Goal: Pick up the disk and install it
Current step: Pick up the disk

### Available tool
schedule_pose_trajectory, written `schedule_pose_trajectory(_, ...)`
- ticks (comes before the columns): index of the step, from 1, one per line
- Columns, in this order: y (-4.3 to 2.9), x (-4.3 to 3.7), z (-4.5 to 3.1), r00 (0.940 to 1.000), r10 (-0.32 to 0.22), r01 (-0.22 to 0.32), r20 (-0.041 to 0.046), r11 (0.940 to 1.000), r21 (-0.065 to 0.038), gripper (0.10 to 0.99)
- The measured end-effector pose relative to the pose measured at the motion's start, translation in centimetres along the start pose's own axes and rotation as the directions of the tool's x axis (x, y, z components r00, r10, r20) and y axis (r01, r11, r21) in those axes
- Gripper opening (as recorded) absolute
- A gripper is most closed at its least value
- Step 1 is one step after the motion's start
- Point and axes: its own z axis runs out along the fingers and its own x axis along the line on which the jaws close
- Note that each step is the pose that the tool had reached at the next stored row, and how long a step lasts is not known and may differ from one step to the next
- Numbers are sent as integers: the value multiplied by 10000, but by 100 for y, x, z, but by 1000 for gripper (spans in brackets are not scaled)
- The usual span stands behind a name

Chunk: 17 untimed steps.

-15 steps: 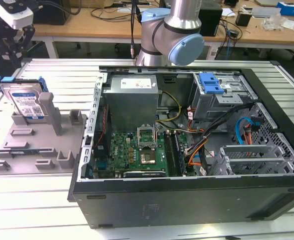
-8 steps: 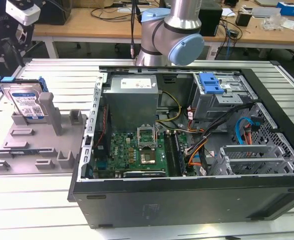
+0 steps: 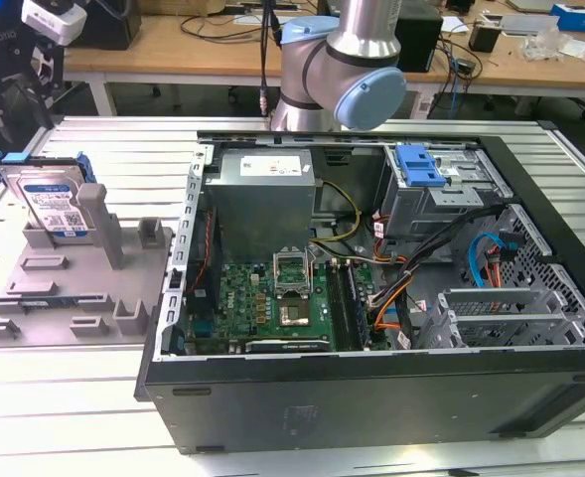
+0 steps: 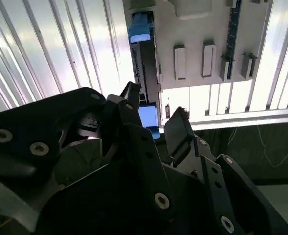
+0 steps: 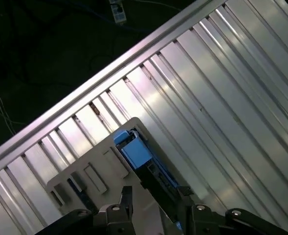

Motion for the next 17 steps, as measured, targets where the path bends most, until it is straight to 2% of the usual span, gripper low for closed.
schedule_pose_trajectory(4,0,0,0,9956,-936,936,-51,9956,57,482)
schedule_pose_trajectory(7,0,0,1,9888,-1489,1489,-67,9888,117,482)
schedule_pose_trajectory(12,0,0,0,9734,-2291,2293,-99,9732,201,482)
schedule_pose_trajectory(14,0,0,0,9603,-2786,2788,-123,9600,252,482)
schedule_pose_trajectory(15,0,0,0,9481,-3175,3178,-147,9477,279,482)
schedule_pose_trajectory(16,0,0,0,9331,-3591,3595,-175,9326,308,482)
schedule_pose_trajectory(17,0,0,-1,9238,-3824,3828,-188,9232,340,482)
